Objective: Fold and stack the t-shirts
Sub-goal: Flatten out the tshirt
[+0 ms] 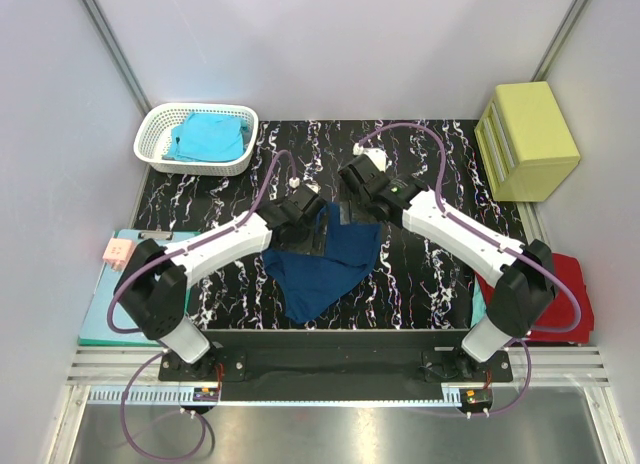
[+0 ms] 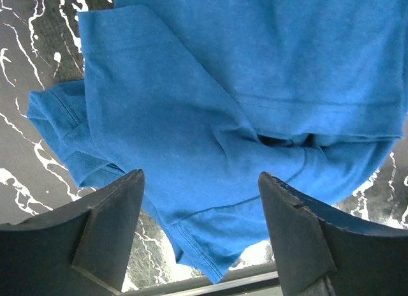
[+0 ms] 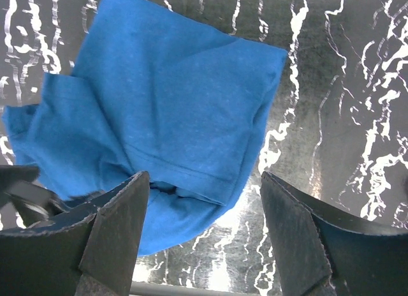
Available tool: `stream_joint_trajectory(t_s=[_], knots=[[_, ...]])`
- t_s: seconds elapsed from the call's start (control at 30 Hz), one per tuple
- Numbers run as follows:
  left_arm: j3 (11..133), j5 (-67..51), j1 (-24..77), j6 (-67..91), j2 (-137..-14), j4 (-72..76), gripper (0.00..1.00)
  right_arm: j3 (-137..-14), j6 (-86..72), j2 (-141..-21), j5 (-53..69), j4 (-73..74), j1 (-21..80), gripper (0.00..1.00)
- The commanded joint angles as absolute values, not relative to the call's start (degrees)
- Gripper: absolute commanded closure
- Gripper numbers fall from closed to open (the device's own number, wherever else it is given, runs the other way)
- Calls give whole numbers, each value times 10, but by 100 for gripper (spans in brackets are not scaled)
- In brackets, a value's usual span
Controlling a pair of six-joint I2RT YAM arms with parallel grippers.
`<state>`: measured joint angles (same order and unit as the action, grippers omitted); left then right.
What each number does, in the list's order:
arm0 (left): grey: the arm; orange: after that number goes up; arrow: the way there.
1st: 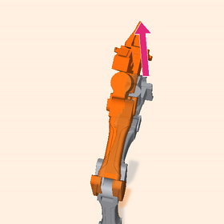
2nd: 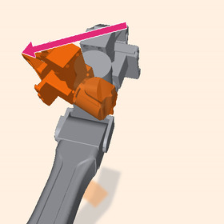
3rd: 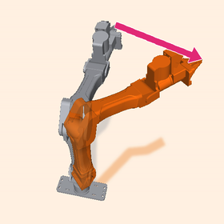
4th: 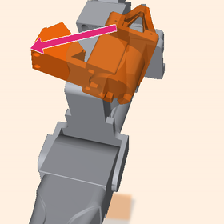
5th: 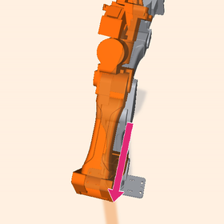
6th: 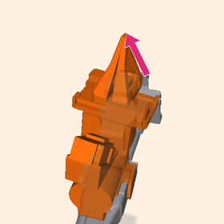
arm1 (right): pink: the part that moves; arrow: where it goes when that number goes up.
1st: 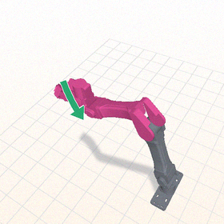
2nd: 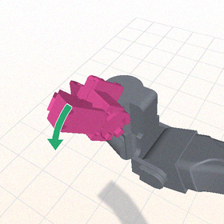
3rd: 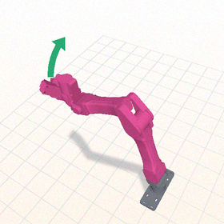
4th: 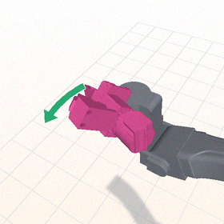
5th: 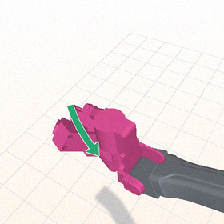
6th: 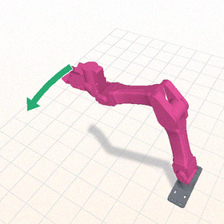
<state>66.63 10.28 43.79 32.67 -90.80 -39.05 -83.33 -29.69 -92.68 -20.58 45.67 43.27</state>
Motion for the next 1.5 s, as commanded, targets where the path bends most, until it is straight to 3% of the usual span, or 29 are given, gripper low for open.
stream_joint_trajectory(t_s=[0.0, 0.17, 0.53, 0.57, 0.6, 1.13, 1.33, 1.47], knots=[[683, 100, 425, 316, -923, -365, 27, -823, -294, -915, -223, 457, 425, 23], [682, 82, 424, 315, -957, -363, 34, -817, -290, -915, -223, 457, 419, 23], [677, 72, 424, 321, -945, -367, 87, -809, -285, -910, -223, 456, 403, 23], [677, 76, 425, 323, -936, -376, 97, -809, -285, -911, -223, 455, 403, 23], [677, 81, 425, 324, -929, -382, 100, -808, -286, -911, -224, 454, 403, 23], [630, 117, 464, 377, -743, -494, 100, -821, -300, -938, -222, 439, 394, 24], [784, 202, 439, 344, -732, -542, 100, -837, -308, -955, -214, 438, 392, 24], [988, 199, 391, 311, -798, -558, 100, -852, -308, -950, -214, 439, 390, 24]])
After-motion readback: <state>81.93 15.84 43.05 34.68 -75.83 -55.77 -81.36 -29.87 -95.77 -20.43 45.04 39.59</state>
